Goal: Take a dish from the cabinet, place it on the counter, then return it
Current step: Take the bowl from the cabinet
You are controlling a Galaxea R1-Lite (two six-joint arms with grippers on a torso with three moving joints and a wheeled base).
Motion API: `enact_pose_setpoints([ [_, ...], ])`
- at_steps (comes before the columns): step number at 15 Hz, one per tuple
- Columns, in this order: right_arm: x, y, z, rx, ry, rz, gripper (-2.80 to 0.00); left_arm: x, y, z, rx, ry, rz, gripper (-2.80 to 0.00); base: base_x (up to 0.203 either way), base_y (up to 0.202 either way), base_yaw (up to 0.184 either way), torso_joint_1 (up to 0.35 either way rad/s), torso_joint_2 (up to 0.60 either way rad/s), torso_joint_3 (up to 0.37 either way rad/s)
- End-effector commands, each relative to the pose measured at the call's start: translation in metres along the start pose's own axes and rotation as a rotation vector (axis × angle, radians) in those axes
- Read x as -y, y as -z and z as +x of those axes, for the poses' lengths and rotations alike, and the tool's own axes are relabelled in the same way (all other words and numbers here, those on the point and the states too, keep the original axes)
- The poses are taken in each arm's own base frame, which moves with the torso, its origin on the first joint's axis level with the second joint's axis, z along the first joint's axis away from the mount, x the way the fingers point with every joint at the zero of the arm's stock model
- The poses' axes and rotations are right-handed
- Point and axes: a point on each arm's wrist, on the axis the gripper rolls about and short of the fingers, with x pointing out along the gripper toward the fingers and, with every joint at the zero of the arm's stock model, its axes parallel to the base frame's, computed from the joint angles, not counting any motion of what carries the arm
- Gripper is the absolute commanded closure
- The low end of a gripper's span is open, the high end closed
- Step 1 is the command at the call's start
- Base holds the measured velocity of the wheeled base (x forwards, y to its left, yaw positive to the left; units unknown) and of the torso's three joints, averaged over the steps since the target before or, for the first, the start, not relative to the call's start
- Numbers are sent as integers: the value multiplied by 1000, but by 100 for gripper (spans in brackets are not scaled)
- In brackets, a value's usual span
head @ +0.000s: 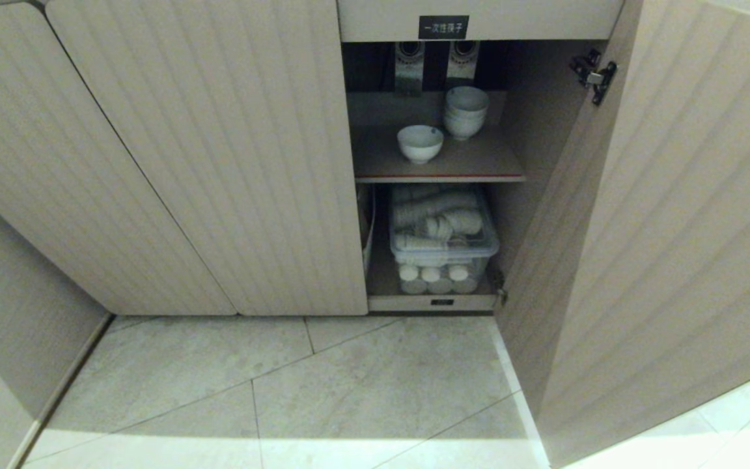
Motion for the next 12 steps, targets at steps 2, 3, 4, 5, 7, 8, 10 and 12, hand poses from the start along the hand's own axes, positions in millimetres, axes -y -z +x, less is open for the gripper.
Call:
enact_pose_setpoints([
  [2, 0, 0, 0, -1, -1, 0, 0, 0, 0, 0, 1, 0, 0, 0, 0, 0, 0, 0, 0, 0],
  [3, 0, 0, 0, -1, 0, 0, 0, 0, 0, 0, 1, 0, 0, 0, 0, 0, 0, 0, 0, 0],
  [4, 0, 0, 0, -1, 0, 0, 0, 0, 0, 0, 1, 0, 0, 0, 0, 0, 0, 0, 0, 0],
  [5, 0, 0, 0, -1, 1, 0, 0, 0, 0, 0, 1, 0, 0, 0, 0, 0, 0, 0, 0, 0],
  [7, 0, 0, 0, -1, 1, 0, 0, 0, 0, 0, 1, 0, 0, 0, 0, 0, 0, 0, 0, 0],
  [8, 0, 0, 0, 0, 1, -1, 0, 0, 0, 0, 1, 0, 0, 0, 0, 0, 0, 0, 0, 0],
  [10, 0, 0, 0, -1, -1, 0, 0, 0, 0, 0, 1, 0, 0, 0, 0, 0, 0, 0, 0, 0],
  [12, 0, 0, 0, -1, -1, 0, 0, 0, 0, 0, 1, 0, 0, 0, 0, 0, 0, 0, 0, 0],
])
